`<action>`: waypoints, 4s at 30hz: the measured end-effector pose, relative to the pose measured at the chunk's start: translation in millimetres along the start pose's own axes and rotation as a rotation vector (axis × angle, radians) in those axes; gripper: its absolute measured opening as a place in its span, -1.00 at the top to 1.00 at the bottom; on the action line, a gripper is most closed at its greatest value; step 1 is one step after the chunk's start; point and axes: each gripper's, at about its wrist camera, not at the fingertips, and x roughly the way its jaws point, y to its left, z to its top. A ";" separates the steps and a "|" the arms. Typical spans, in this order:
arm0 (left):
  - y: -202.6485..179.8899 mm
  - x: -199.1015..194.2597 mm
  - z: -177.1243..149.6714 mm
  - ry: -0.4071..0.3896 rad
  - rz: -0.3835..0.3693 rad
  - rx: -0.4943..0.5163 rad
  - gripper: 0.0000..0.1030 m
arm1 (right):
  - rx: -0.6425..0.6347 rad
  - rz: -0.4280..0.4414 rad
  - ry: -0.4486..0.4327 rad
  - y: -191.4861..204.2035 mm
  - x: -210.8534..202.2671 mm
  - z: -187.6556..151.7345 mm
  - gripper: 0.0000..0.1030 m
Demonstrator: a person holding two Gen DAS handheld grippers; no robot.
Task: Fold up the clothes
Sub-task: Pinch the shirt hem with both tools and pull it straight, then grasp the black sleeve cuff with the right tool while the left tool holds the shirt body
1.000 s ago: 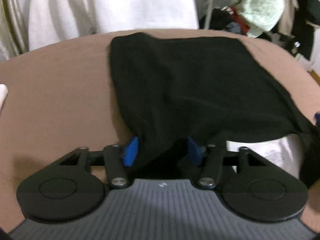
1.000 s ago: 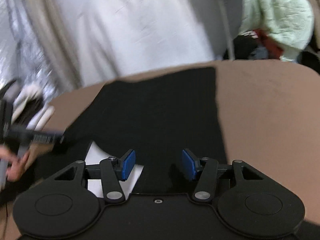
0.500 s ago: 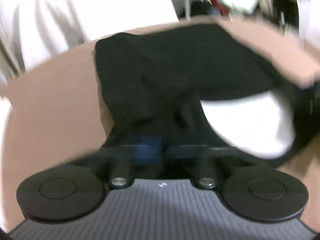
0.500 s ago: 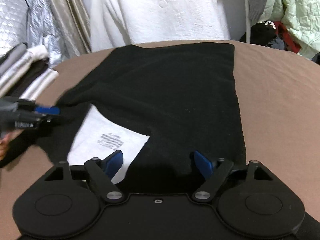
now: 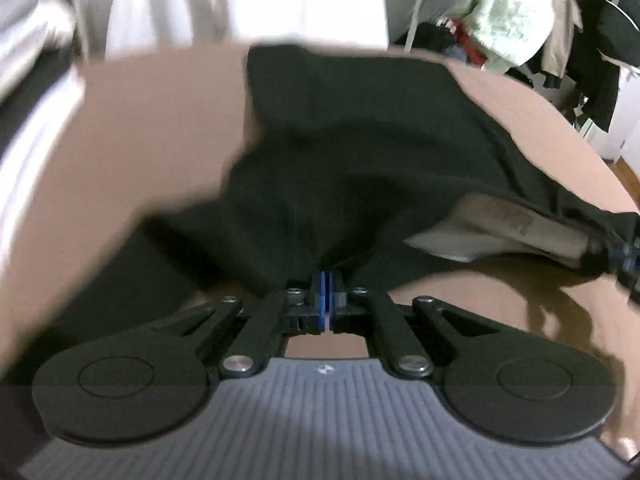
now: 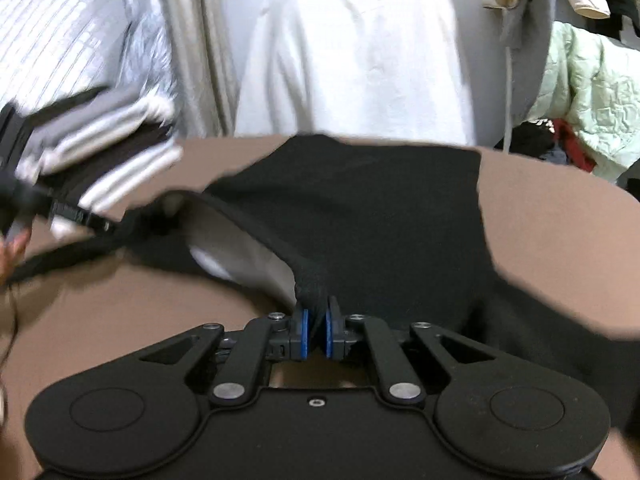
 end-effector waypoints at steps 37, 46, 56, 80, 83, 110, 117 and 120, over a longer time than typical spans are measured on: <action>49.3 10.4 -47.0 0.046 0.029 -0.490 0.91 | 0.230 -0.078 0.056 16.2 -17.8 -62.6 -0.37; 27.9 9.8 -28.2 -0.025 0.103 -0.401 0.82 | -0.081 -0.152 0.054 55.9 -4.3 -61.4 -0.38; 43.9 18.7 -35.4 0.027 0.098 -0.447 0.95 | -0.100 -0.308 -0.057 67.7 -13.4 -33.7 0.88; 27.4 -18.4 -27.6 -0.098 0.162 -0.359 0.82 | 0.501 0.084 0.053 -34.1 -43.1 -55.3 -0.27; 14.6 0.2 -22.2 -0.060 0.120 -0.315 0.77 | 0.732 0.105 0.008 -63.1 -35.4 -60.6 -0.40; -114.9 24.9 25.5 -0.003 -0.272 0.136 0.48 | 0.651 -0.284 -0.055 -112.1 -71.0 -61.9 -0.11; -212.0 70.4 52.1 0.063 -0.496 0.221 0.45 | 0.940 -0.283 -0.196 -175.7 -110.9 -95.0 -0.28; -239.3 84.7 49.9 0.070 -0.512 0.244 0.45 | 0.984 -0.256 -0.247 -187.2 -110.8 -98.7 -0.36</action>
